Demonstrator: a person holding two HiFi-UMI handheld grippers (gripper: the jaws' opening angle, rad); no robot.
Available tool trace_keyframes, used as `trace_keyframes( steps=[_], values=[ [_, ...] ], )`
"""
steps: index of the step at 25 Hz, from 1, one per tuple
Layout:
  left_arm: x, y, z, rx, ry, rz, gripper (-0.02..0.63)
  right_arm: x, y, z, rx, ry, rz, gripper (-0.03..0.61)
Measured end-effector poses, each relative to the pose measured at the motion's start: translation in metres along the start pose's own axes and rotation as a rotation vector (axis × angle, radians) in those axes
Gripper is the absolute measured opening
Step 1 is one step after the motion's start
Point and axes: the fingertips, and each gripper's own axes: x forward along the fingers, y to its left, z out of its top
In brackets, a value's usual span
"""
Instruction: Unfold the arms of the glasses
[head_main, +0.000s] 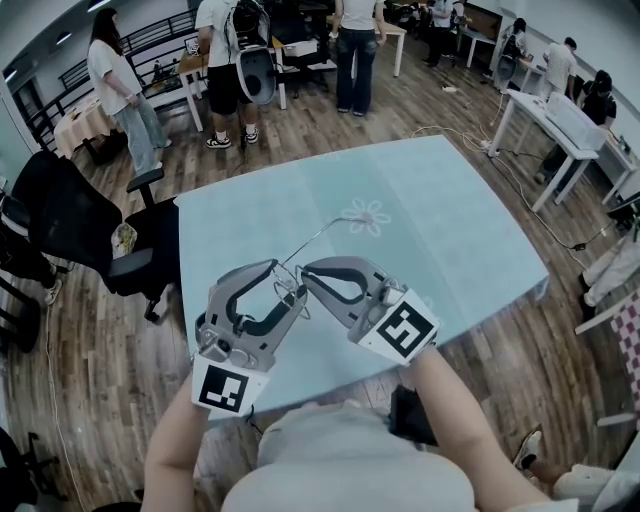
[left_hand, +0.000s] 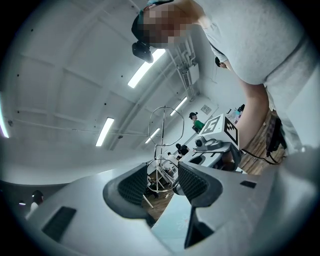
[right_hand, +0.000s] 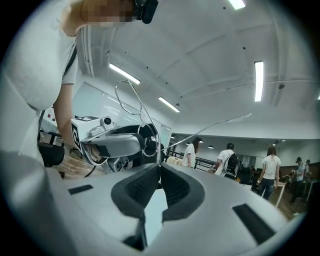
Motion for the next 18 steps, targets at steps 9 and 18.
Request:
trace_keyframes(
  steps=[9, 18],
  values=[
    [-0.002, -0.004, -0.007, 0.038, 0.013, -0.013, 0.201, -0.008, -0.012, -0.004, 0.027, 0.005, -0.062, 0.021],
    [-0.003, -0.010, -0.023, 0.121, 0.063, -0.029, 0.201, -0.029, -0.036, -0.009, 0.078, -0.001, -0.175, 0.021]
  ],
)
